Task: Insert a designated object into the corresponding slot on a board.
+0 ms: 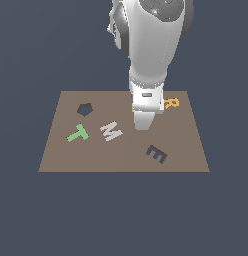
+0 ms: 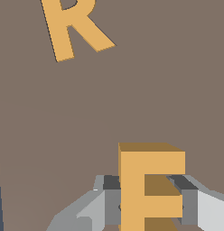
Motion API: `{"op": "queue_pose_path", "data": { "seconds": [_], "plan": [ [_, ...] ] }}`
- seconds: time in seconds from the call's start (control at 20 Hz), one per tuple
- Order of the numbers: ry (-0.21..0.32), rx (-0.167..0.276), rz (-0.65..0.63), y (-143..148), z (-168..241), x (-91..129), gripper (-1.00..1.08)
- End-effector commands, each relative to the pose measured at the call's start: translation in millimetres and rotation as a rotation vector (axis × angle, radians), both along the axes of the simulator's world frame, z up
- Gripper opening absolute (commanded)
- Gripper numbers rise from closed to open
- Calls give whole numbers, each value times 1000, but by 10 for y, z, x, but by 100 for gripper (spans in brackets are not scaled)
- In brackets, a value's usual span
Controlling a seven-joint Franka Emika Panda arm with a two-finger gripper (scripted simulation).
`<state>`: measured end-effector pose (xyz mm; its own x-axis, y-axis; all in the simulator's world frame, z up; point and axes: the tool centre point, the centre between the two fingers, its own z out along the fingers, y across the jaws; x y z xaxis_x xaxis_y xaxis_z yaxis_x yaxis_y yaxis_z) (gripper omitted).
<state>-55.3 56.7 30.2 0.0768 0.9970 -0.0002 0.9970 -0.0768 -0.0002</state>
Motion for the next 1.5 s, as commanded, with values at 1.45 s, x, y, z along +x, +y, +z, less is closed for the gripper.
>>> {"op": "queue_pose_path", "data": {
  "seconds": [1.45],
  "plan": [
    [0,1,-196,273,58,526,-100]
  ]
}}
